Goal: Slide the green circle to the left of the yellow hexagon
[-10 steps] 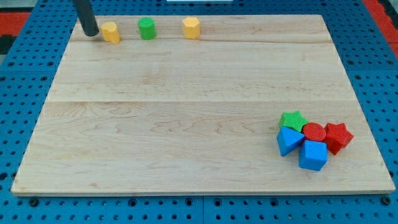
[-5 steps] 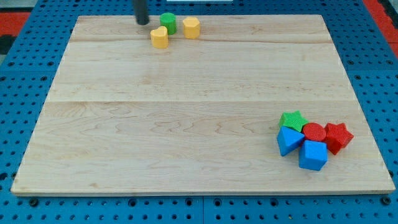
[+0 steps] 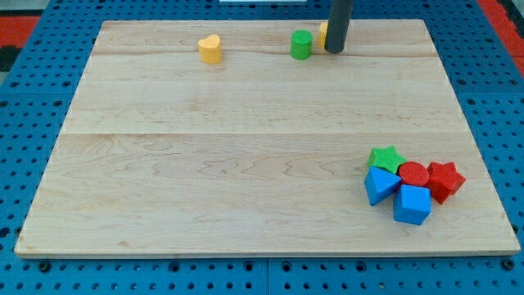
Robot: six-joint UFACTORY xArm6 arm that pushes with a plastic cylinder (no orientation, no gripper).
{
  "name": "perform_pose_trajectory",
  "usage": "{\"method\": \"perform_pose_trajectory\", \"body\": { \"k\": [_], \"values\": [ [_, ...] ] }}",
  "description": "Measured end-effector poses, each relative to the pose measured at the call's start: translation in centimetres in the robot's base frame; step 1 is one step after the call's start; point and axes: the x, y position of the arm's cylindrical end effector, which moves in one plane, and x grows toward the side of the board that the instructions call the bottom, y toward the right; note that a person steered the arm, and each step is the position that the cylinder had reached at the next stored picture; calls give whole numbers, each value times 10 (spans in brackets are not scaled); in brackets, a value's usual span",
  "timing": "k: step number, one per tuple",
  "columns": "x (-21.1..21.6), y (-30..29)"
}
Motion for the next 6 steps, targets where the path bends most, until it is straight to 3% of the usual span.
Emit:
{"method": "perform_pose_trajectory", "body": {
  "k": [1,2,5,6],
  "values": [
    [57,3],
    [82,-44],
    [-2,-62],
    [17,-84]
  ]
}}
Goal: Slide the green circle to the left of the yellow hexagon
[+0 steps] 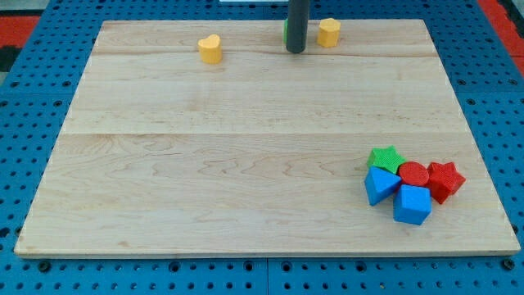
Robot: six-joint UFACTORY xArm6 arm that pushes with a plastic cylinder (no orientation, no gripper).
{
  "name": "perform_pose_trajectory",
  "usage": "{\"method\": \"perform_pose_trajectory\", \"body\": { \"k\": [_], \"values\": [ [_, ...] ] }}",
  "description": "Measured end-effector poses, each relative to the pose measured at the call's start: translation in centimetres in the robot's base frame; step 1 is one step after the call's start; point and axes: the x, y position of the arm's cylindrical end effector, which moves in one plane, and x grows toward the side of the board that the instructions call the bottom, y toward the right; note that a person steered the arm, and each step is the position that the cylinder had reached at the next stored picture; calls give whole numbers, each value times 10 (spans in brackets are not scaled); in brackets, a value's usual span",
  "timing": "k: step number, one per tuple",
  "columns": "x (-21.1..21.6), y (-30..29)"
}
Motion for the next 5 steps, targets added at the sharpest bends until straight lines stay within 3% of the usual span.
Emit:
{"method": "perform_pose_trajectory", "body": {
  "k": [2,5],
  "values": [
    [-68,-50],
    [-15,13]
  ]
}}
